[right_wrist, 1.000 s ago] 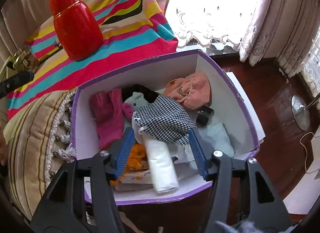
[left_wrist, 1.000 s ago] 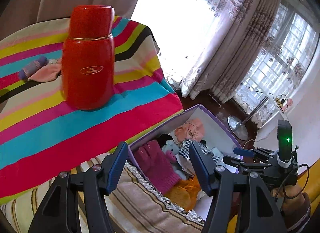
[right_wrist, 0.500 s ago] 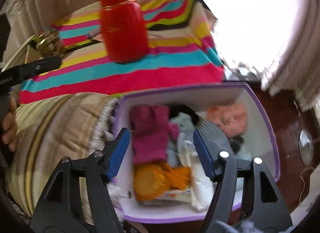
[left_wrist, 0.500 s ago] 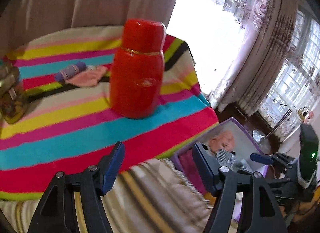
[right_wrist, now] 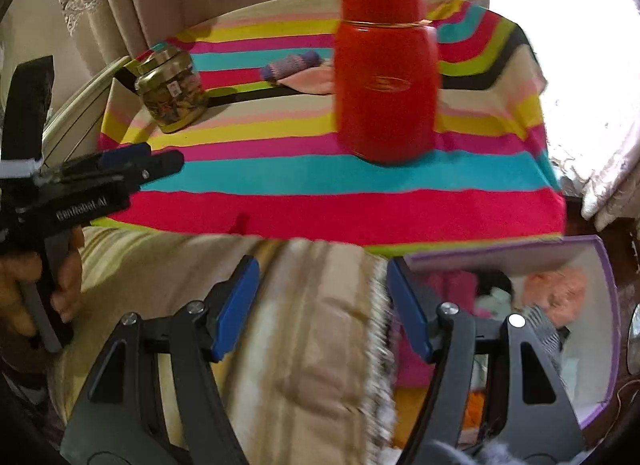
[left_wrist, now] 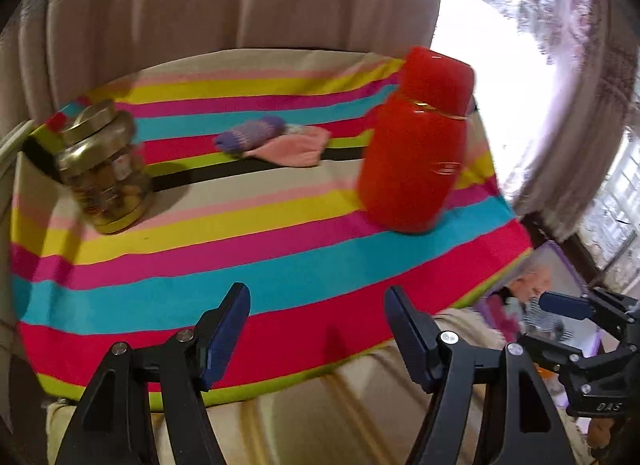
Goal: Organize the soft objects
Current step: 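Move both open tools back over the last items on the bed, then grasp the purple knit mitten with the left tool while the right tool grasps the pink fleece hat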
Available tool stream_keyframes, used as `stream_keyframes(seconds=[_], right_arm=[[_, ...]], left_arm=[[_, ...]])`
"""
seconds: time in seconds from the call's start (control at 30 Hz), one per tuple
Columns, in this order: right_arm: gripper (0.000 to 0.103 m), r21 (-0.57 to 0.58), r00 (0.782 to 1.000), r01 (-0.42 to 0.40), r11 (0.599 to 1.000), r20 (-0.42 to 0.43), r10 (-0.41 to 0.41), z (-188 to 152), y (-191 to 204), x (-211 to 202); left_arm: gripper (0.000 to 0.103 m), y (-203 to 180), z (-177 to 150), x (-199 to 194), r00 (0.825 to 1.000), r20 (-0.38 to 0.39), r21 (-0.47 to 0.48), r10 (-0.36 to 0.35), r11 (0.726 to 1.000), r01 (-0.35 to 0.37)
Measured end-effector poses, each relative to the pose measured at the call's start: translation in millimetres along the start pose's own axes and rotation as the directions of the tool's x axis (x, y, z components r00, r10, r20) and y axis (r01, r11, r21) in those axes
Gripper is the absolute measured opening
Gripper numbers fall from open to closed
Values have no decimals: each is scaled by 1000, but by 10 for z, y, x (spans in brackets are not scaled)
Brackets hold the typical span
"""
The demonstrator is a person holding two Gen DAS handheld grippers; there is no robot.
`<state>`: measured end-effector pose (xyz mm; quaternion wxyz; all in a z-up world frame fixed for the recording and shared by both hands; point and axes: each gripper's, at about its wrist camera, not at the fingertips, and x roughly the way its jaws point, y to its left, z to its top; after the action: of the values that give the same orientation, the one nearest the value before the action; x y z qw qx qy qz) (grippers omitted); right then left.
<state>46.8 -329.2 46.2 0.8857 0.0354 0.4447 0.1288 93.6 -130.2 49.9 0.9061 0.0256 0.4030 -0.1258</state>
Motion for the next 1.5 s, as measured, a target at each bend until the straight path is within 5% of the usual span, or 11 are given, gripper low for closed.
stream_keyframes(seconds=[0.7, 1.2, 1.5], right_arm=[[70, -51, 1000, 19, 999, 23, -17, 1024, 746, 894], [79, 44, 995, 64, 997, 80, -67, 1955, 730, 1623], [83, 152, 990, 91, 984, 89, -106, 2392, 463, 2172]], left_arm=[[70, 898, 540, 174, 994, 41, -50, 106, 993, -104], [70, 1394, 1461, 230, 979, 163, -135, 125, 985, -104], [70, 1609, 1964, 648, 976, 188, -199, 107, 978, -69]])
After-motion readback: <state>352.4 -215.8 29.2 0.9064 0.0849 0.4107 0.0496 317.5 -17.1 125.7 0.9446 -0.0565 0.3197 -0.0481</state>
